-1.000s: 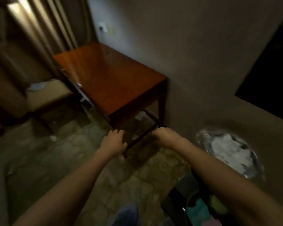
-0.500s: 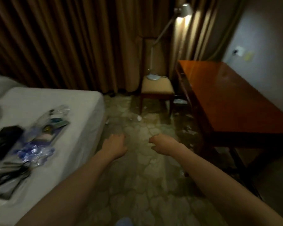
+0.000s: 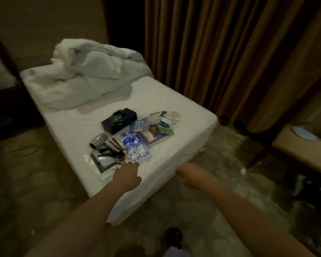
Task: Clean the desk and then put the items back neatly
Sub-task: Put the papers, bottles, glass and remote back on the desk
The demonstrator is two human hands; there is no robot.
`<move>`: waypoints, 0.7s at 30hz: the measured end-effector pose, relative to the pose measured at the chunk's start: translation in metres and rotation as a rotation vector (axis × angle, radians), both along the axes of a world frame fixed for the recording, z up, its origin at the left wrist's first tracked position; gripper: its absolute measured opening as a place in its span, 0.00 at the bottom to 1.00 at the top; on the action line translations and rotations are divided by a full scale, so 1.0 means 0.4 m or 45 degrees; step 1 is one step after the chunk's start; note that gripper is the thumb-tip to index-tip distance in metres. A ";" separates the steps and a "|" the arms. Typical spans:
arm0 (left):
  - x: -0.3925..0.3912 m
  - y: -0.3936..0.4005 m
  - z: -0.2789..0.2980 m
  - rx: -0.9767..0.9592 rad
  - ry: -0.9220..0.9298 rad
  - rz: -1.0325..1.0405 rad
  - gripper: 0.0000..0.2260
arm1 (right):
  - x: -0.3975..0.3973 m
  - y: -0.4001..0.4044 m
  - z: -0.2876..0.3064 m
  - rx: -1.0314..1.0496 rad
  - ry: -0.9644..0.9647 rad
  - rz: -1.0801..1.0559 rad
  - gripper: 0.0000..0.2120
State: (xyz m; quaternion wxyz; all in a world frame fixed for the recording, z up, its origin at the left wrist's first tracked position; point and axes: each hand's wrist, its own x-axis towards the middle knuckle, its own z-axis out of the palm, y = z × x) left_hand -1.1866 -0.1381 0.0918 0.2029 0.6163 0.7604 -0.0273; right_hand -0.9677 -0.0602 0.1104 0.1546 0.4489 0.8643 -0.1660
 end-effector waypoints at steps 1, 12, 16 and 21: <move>-0.031 0.022 -0.009 0.001 0.002 0.059 0.24 | -0.032 0.046 -0.009 -0.009 0.003 0.044 0.18; -0.165 0.316 -0.094 -0.020 -0.148 0.659 0.21 | -0.225 0.519 -0.124 -0.058 0.056 0.249 0.21; -0.180 0.377 -0.163 -0.088 -0.260 0.832 0.24 | -0.276 0.597 -0.193 -0.132 0.007 0.287 0.20; -0.247 0.470 -0.254 -0.095 -0.420 0.988 0.23 | -0.371 0.684 -0.284 -0.271 -0.045 0.278 0.19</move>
